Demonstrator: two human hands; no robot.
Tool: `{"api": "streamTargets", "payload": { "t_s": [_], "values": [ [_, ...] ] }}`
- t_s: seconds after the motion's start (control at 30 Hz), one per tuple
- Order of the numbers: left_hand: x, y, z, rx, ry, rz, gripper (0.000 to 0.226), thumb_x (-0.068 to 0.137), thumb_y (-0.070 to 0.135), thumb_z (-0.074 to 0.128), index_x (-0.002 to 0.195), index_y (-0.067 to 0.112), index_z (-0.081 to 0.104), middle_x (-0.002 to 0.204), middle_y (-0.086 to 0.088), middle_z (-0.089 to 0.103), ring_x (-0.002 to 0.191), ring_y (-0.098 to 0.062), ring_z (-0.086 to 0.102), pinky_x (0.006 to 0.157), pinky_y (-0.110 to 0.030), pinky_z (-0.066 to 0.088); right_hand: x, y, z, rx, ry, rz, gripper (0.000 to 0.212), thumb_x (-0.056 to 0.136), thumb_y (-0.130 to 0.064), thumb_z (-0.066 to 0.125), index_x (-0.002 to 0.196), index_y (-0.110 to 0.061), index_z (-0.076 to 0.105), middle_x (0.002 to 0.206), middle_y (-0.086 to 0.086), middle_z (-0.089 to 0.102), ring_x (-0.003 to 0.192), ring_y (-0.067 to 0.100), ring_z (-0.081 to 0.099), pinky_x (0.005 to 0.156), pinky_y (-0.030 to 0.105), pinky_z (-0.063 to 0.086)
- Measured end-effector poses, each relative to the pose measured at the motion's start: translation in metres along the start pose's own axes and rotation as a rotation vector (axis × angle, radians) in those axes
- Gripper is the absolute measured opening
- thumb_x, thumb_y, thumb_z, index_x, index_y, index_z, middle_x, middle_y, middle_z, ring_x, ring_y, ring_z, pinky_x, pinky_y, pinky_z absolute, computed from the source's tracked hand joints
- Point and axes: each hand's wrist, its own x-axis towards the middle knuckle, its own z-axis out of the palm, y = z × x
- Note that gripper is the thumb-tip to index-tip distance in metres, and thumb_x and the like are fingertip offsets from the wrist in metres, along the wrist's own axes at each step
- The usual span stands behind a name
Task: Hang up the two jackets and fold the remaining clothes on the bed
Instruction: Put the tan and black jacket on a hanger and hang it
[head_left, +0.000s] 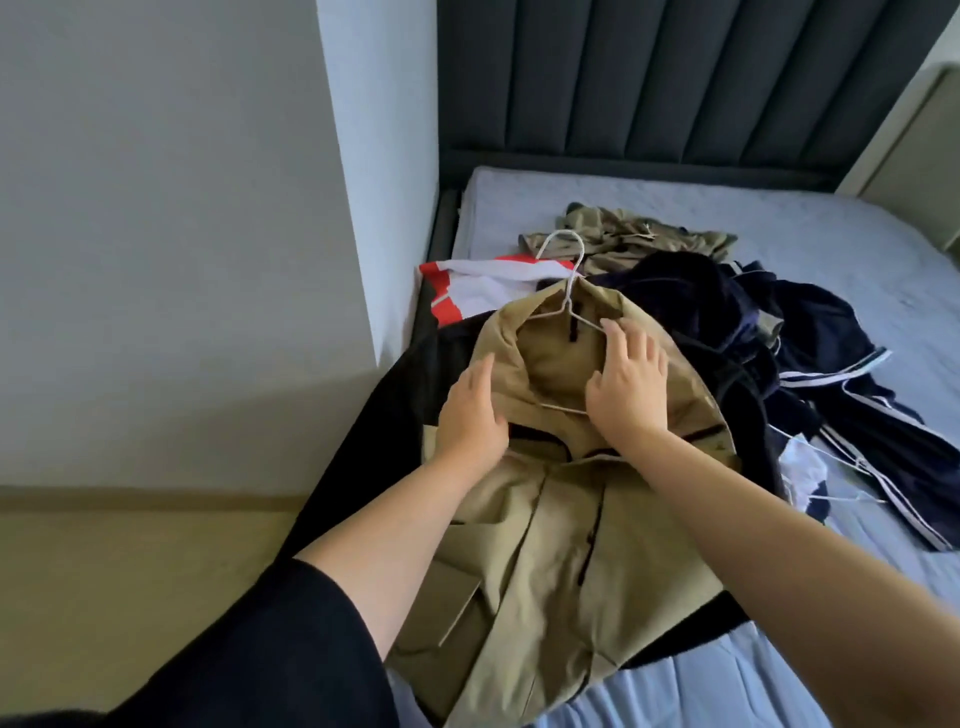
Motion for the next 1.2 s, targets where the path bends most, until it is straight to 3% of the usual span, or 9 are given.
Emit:
{"api": "streamTargets", "payload": {
  "t_s": [0.2, 0.33, 0.5, 0.7, 0.87, 0.93, 1.03, 1.1, 1.2],
  "values": [
    [-0.027, -0.031, 0.067, 0.021, -0.165, -0.109, 0.034, 0.092, 0.016, 0.048, 0.125, 0.012, 0.056, 0.123, -0.008, 0.054, 0.120, -0.024, 0.044, 0.098, -0.031, 0.037, -0.049, 0.020, 0.060, -0.037, -0.550, -0.090, 0.042, 0.082, -0.006, 0.053, 0.122, -0.014, 0.054, 0.120, 0.006, 0.055, 0.114, 0.026, 0.045, 0.094, 0.032, 0.034],
    [-0.039, -0.045, 0.089, 0.173, -0.360, -0.020, 0.033, 0.094, 0.030, 0.047, 0.115, 0.012, 0.063, 0.117, -0.009, 0.056, 0.117, -0.026, 0.043, 0.097, -0.033, 0.036, -0.072, 0.030, 0.072, 0.063, -0.438, -0.023, 0.038, 0.078, 0.002, 0.052, 0.113, -0.009, 0.062, 0.106, 0.010, 0.063, 0.101, 0.031, 0.052, 0.085, 0.034, 0.038],
    [-0.046, -0.040, 0.088, 0.113, -0.413, 0.163, 0.030, 0.089, 0.034, 0.055, 0.110, 0.018, 0.068, 0.107, -0.004, 0.056, 0.110, -0.020, 0.042, 0.091, -0.030, 0.037, -0.097, 0.045, 0.074, 0.136, -0.362, -0.018, 0.018, 0.076, 0.009, 0.056, 0.086, 0.002, 0.070, 0.084, 0.016, 0.065, 0.084, 0.035, 0.055, 0.074, 0.037, 0.042],
    [-0.062, -0.036, 0.089, 0.238, -0.574, 0.380, 0.022, 0.088, 0.027, 0.051, 0.086, 0.012, 0.068, 0.094, -0.004, 0.045, 0.100, -0.026, 0.039, 0.071, -0.030, 0.026, -0.102, 0.058, 0.065, 0.275, -0.524, 0.255, 0.017, 0.090, -0.019, 0.061, 0.096, -0.008, 0.072, 0.100, 0.006, 0.065, 0.094, 0.020, 0.057, 0.076, 0.022, 0.036],
    [-0.064, -0.035, 0.081, 0.245, -0.716, 0.294, 0.033, 0.090, 0.051, 0.050, 0.107, 0.032, 0.071, 0.086, 0.003, 0.037, 0.105, -0.022, 0.039, 0.078, -0.028, 0.029, -0.095, 0.051, 0.061, 0.197, -0.732, 0.343, 0.048, 0.084, -0.057, 0.056, 0.064, -0.013, 0.056, 0.062, 0.000, 0.054, 0.059, 0.016, 0.051, 0.053, 0.030, 0.036],
    [-0.065, -0.036, 0.076, 0.270, -0.724, 0.250, 0.043, 0.083, 0.064, 0.052, 0.110, 0.035, 0.069, 0.087, 0.005, 0.036, 0.106, -0.020, 0.038, 0.079, -0.028, 0.030, -0.093, 0.046, 0.062, 0.083, -0.794, 0.302, 0.045, 0.075, -0.059, 0.066, 0.085, -0.015, 0.061, 0.084, 0.000, 0.055, 0.073, 0.016, 0.056, 0.061, 0.029, 0.043],
    [-0.069, -0.037, 0.071, 0.362, -0.705, 0.229, 0.065, 0.071, 0.077, 0.052, 0.118, 0.034, 0.064, 0.096, 0.004, 0.042, 0.110, -0.018, 0.038, 0.086, -0.030, 0.031, -0.095, 0.044, 0.058, 0.017, -0.901, 0.244, 0.055, 0.070, -0.034, 0.075, 0.117, -0.015, 0.054, 0.113, 0.006, 0.045, 0.096, 0.022, 0.055, 0.084, 0.033, 0.049],
    [-0.072, -0.038, 0.070, 0.419, -0.691, 0.231, 0.072, 0.068, 0.080, 0.052, 0.123, 0.034, 0.060, 0.113, 0.003, 0.047, 0.117, -0.018, 0.035, 0.097, -0.032, 0.028, -0.102, 0.046, 0.055, 0.028, -0.887, 0.221, 0.054, 0.071, -0.020, 0.073, 0.120, -0.017, 0.050, 0.117, 0.006, 0.041, 0.105, 0.025, 0.051, 0.091, 0.038, 0.047],
    [-0.075, -0.043, 0.071, 0.487, -0.670, 0.242, 0.076, 0.066, 0.080, 0.053, 0.126, 0.032, 0.056, 0.128, 0.002, 0.043, 0.128, -0.019, 0.029, 0.108, -0.038, 0.018, -0.119, 0.046, 0.051, -0.128, -0.725, 0.037, 0.031, 0.078, -0.016, 0.063, 0.107, -0.016, 0.052, 0.114, 0.007, 0.041, 0.108, 0.029, 0.043, 0.093, 0.041, 0.041]
  ]
}}
